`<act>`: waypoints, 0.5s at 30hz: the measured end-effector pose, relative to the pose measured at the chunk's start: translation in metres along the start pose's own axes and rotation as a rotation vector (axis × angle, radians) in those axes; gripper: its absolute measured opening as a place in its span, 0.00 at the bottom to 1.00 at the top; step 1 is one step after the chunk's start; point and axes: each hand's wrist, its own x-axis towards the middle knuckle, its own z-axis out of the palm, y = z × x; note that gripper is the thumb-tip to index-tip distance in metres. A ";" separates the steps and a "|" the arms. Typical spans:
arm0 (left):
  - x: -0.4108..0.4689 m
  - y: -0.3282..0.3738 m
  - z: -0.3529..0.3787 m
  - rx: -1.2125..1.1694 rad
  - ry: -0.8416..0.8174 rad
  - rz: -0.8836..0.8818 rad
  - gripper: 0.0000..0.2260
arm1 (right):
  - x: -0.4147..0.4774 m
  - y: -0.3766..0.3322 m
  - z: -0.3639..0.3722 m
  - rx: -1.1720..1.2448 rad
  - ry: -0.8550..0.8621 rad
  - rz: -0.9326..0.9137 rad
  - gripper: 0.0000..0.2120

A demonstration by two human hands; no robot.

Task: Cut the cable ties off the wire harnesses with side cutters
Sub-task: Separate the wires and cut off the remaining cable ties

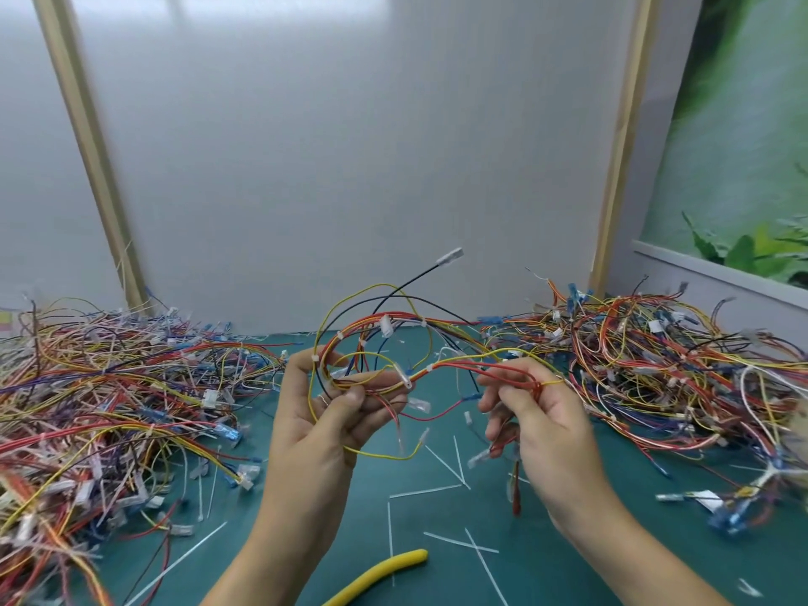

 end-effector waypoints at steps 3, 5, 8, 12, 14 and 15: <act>0.000 0.000 -0.001 -0.046 0.004 -0.029 0.24 | 0.000 0.000 0.001 -0.015 0.009 -0.006 0.20; 0.001 0.000 0.000 -0.092 0.015 -0.054 0.23 | 0.000 0.000 0.001 -0.028 0.013 -0.023 0.23; 0.001 0.002 0.000 -0.167 0.014 -0.096 0.18 | -0.001 0.000 0.001 -0.020 0.030 -0.046 0.24; 0.001 0.003 -0.001 -0.212 -0.020 -0.133 0.14 | -0.001 0.000 0.000 -0.049 0.022 -0.093 0.22; 0.001 0.004 -0.001 -0.242 -0.019 -0.147 0.15 | -0.002 0.000 0.000 -0.062 0.019 -0.123 0.21; 0.001 0.005 -0.001 -0.259 -0.016 -0.148 0.16 | -0.002 -0.001 0.000 -0.070 0.009 -0.137 0.20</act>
